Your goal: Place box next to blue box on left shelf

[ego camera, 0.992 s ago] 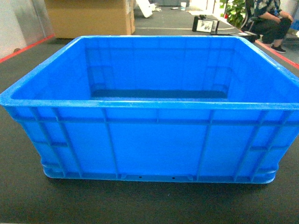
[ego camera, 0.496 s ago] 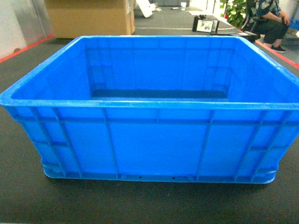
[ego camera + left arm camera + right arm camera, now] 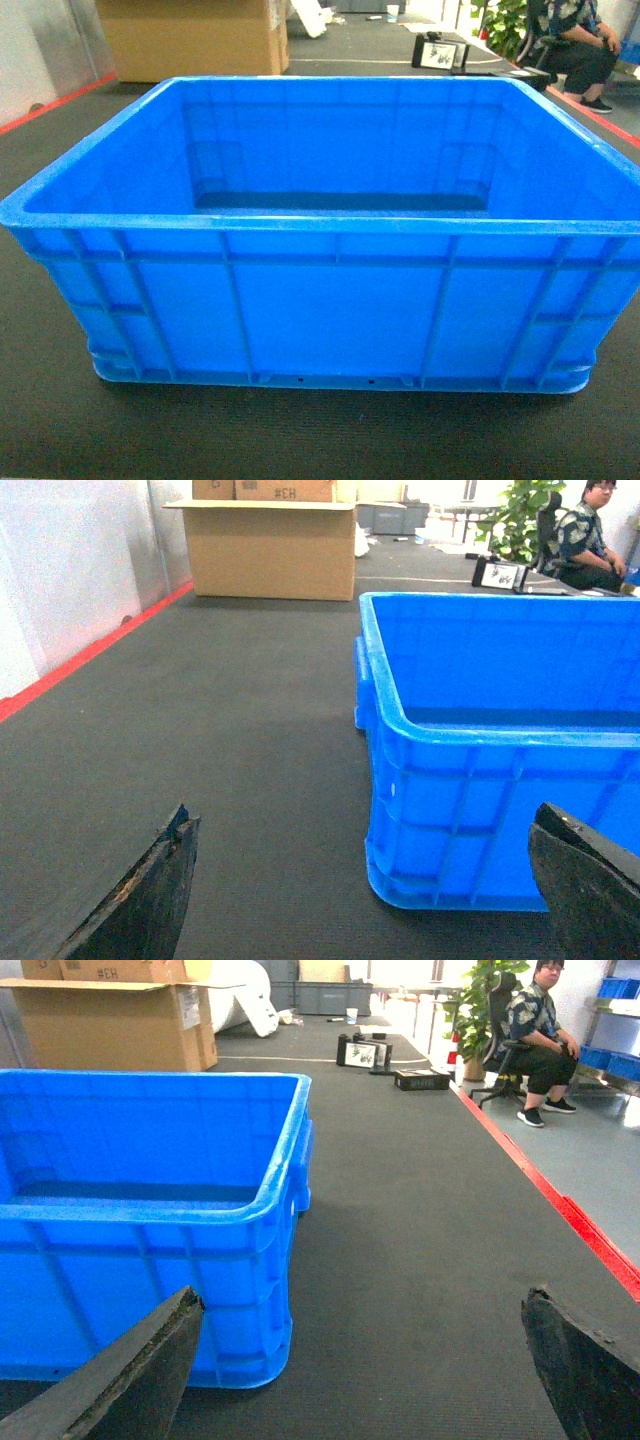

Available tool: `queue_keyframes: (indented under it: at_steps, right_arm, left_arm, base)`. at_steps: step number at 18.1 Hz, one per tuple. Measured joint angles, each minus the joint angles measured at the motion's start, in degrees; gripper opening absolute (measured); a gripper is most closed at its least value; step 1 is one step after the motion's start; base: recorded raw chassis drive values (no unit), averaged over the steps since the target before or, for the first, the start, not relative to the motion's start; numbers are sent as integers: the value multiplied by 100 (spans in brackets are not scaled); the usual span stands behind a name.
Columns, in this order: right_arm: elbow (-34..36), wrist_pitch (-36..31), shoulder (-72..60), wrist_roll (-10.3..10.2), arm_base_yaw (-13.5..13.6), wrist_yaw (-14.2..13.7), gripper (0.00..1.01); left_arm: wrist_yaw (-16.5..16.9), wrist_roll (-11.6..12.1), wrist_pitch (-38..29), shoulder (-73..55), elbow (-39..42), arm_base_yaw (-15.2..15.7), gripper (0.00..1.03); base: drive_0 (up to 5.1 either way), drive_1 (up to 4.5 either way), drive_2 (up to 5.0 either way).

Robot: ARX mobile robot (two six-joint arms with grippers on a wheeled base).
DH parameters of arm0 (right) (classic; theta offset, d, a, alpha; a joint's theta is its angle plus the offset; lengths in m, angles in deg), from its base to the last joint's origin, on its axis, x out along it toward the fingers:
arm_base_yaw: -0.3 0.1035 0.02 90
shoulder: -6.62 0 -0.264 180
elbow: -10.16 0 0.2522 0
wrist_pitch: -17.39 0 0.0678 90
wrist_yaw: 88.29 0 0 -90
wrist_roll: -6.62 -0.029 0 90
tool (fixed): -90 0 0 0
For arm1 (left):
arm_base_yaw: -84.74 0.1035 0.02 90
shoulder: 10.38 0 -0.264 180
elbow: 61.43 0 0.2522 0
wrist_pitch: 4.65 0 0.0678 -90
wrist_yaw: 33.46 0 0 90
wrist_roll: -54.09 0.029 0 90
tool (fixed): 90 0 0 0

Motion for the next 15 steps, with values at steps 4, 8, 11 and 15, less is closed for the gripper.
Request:
queue_keyframes:
  at_steps: [4,8,11,15]
  right_arm:
    - [0,0,0,0,0,0,98]
    - [0,0,0,0,0,0,98]
    - [0,0,0,0,0,0,98]
    - [-566,1180,-1182,-205,1016,-2181,98]
  left_arm:
    - [0,0,0,0,0,0,98]
    - [0,2,0,0,0,0,98]
    - [0,0,0,0,-2,0,98]
    - [-1019,7,-61,-216,-11,-407,98]
  base:
    - [0,0,0]
    - [0,0,0]
    - [0,0,0]
    - [0,0,0]
